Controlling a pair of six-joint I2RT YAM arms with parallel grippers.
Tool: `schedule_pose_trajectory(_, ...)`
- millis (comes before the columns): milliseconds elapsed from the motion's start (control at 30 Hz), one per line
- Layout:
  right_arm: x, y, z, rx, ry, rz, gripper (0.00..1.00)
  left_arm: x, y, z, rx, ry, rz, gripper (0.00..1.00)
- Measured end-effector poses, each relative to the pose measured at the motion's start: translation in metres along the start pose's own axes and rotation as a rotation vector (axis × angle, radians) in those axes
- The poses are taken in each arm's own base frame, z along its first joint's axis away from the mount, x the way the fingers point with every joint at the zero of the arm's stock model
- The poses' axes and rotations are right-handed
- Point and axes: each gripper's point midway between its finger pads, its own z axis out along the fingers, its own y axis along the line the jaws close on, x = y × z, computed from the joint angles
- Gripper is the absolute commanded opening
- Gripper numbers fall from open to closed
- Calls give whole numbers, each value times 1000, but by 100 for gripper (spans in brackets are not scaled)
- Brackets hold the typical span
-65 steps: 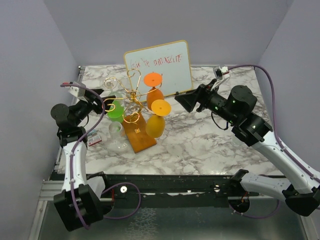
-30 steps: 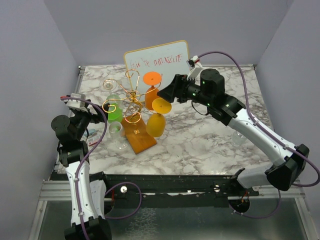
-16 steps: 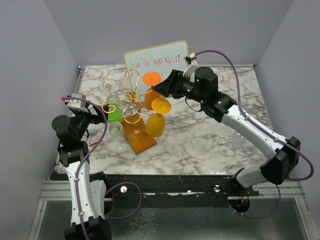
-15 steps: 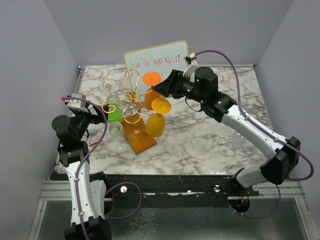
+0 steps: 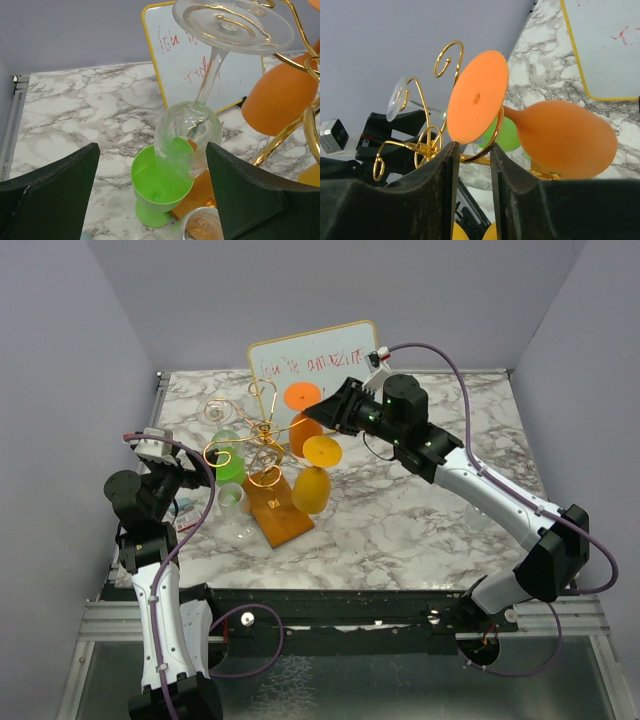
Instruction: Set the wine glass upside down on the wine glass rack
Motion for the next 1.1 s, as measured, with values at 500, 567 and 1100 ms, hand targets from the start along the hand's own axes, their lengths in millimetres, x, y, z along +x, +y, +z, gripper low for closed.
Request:
schedule_pose_trajectory(500,1,4,8,-36,-25,105,10,0,-4,1,14,0,5,87)
schedule_pose_trajectory(567,1,4,9,-40,-31,123,6,0,-5,1,17,1,4,87)
schedule_pose_trajectory(1100,-13,-9,4,42,-147,181,1,3,-11,1,48,4,3,88)
